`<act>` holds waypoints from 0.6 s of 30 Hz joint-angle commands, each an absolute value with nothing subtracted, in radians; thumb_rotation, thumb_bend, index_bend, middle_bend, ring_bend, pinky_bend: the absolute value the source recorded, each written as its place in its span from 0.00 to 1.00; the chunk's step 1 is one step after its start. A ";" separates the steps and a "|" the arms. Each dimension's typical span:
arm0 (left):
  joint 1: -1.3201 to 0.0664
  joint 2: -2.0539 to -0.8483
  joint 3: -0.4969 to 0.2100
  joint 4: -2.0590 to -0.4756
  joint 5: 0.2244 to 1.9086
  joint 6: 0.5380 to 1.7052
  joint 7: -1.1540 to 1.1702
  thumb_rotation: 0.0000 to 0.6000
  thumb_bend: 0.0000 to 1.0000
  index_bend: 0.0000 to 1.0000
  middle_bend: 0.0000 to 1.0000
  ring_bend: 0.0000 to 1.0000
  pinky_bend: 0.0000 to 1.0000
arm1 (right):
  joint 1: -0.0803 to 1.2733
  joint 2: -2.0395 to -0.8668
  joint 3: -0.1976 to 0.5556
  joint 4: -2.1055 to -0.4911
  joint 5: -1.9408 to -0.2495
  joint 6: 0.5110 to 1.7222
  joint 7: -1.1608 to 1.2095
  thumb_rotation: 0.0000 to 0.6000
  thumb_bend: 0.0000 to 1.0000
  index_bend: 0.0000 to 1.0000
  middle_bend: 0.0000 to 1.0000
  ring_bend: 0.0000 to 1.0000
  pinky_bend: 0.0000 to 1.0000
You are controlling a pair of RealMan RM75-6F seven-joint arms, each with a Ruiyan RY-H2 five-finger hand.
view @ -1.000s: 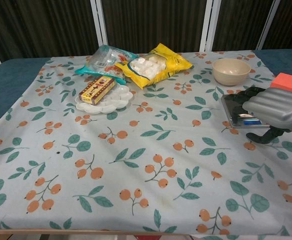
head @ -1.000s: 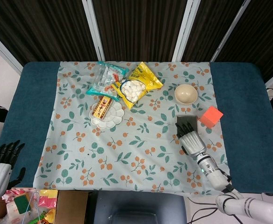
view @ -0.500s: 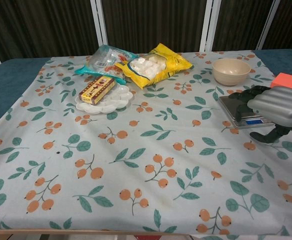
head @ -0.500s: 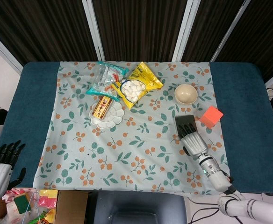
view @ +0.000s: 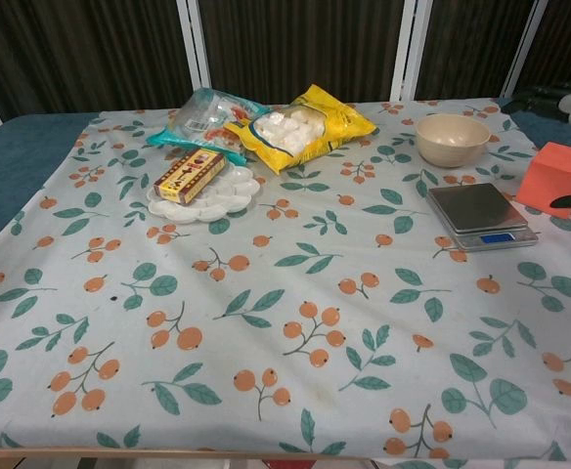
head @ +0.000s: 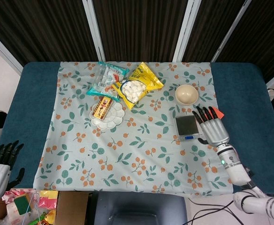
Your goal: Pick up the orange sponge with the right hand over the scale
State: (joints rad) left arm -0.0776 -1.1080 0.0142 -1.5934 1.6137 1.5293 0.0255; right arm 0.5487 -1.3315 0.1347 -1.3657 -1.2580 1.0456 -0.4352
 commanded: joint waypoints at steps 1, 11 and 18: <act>-0.078 -1.108 0.012 -1.593 1.609 1.528 0.028 1.00 0.46 0.00 0.00 0.02 0.03 | 0.588 -1.315 0.159 -1.263 -1.200 0.969 -0.473 1.00 0.22 0.00 0.00 0.00 0.00; -0.088 -1.120 0.003 -1.584 1.582 1.499 0.043 1.00 0.45 0.00 0.00 0.02 0.03 | 0.667 -1.381 0.169 -1.081 -1.127 0.793 -0.429 1.00 0.19 0.00 0.00 0.00 0.00; -0.089 -1.119 -0.003 -1.580 1.572 1.499 0.035 1.00 0.45 0.00 0.00 0.02 0.03 | 0.693 -1.436 0.139 -0.996 -1.082 0.726 -0.486 1.00 0.19 0.00 0.00 0.00 0.00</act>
State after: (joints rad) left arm -0.0890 -1.1196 -0.0026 -1.5800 1.5719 1.4983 0.0360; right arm 0.6875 -1.4204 0.1491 -1.0133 -1.0974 0.7352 -0.4662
